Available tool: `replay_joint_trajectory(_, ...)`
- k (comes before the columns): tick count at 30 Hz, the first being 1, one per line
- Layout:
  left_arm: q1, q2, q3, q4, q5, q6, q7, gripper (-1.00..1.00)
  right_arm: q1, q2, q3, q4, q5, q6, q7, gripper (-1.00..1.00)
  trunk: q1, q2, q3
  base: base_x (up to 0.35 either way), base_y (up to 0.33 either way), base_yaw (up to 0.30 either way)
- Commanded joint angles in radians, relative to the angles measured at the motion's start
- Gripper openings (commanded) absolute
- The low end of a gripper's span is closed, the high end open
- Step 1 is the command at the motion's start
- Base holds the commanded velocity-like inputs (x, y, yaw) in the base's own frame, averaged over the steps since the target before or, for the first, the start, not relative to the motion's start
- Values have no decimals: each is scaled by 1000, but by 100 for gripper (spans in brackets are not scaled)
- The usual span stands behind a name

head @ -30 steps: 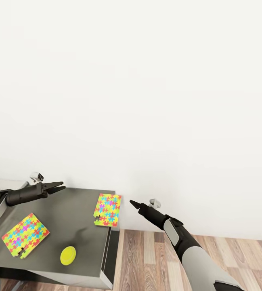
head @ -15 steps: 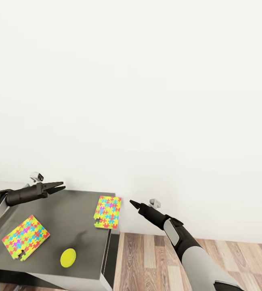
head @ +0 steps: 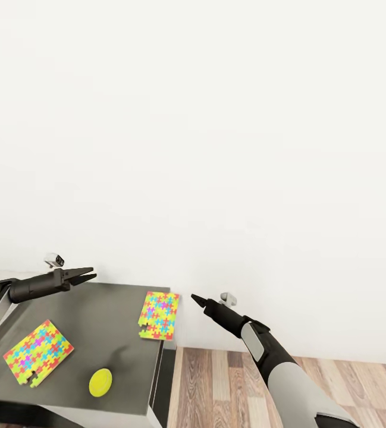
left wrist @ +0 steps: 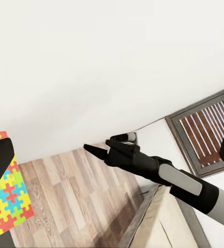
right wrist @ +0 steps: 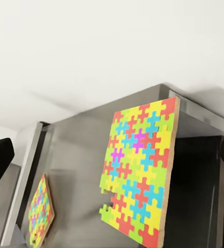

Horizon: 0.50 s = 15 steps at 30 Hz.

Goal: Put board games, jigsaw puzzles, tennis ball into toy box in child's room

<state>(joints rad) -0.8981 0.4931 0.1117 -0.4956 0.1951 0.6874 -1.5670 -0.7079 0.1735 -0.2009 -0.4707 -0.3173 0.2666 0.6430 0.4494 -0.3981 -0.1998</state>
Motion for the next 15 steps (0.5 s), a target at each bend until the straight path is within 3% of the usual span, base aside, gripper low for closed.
replay_joint_trajectory(1,-1,0,0,0,0,11,-4,100,-1,1,-6,0,-6,10,3,100,1,-2,0,0,0,0)
replay_joint_trajectory(15,-1,0,-1,0,0,10,-4,100,-1,1,-5,0,-6,10,3,100,1,-2,23,0,0,0)
